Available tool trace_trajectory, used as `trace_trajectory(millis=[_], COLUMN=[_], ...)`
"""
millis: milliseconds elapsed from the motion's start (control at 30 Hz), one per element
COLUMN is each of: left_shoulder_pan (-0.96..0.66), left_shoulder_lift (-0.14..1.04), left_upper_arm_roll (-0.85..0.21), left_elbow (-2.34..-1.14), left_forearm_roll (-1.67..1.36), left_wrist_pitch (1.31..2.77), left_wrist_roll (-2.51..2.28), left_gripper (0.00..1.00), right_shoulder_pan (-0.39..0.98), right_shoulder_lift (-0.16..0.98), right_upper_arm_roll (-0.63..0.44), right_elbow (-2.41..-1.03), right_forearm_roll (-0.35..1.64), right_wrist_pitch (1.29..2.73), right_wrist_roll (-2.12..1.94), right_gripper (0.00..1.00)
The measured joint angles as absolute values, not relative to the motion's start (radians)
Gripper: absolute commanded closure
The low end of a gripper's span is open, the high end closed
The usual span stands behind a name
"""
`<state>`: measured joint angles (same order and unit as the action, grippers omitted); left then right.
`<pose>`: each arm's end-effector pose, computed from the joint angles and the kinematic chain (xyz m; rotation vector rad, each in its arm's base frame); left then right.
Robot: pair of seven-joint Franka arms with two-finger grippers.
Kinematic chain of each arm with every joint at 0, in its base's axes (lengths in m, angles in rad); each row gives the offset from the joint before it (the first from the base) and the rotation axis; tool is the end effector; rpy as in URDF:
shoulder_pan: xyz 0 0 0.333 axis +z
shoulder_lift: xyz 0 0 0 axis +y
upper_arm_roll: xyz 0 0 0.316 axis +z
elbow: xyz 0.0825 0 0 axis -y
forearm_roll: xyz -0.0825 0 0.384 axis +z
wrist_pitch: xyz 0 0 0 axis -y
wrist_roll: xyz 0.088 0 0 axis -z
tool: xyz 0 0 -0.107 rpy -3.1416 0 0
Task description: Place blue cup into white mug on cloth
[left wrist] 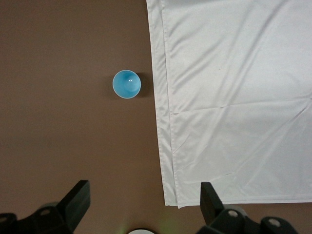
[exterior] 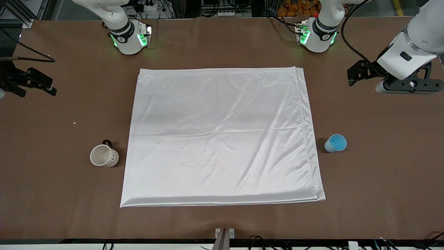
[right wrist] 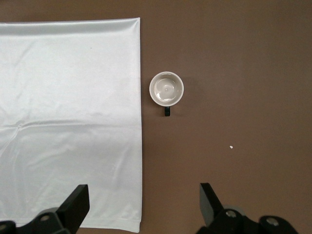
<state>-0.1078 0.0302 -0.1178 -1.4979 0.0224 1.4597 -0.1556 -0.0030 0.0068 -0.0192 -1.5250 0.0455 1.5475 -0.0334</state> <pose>0.5394 -0.1200 0.6325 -3.1069 0.1062 0.0986 0.5548 -0.0073 0.6403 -3.0965 -0.0195 -0.0263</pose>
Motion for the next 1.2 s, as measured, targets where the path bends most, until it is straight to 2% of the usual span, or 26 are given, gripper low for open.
trace_trajectory(millis=[1200], left_shoulder_pan=[-0.108], left_shoulder_lift=[0.045], left_upper_arm_roll=[-0.117], left_elbow=[-1.505], left_forearm_roll=[0.026], left_wrist_pitch=[1.475], left_wrist_roll=[-0.156], left_gripper=[0.0], right_shoulder_pan=[-0.003], right_shoulder_lift=[0.007], right_upper_arm_roll=[-0.02], right_elbow=[-1.523], right_forearm_roll=[0.042], right_wrist_pitch=[1.547], right_wrist_roll=[-0.063], right_gripper=[0.0])
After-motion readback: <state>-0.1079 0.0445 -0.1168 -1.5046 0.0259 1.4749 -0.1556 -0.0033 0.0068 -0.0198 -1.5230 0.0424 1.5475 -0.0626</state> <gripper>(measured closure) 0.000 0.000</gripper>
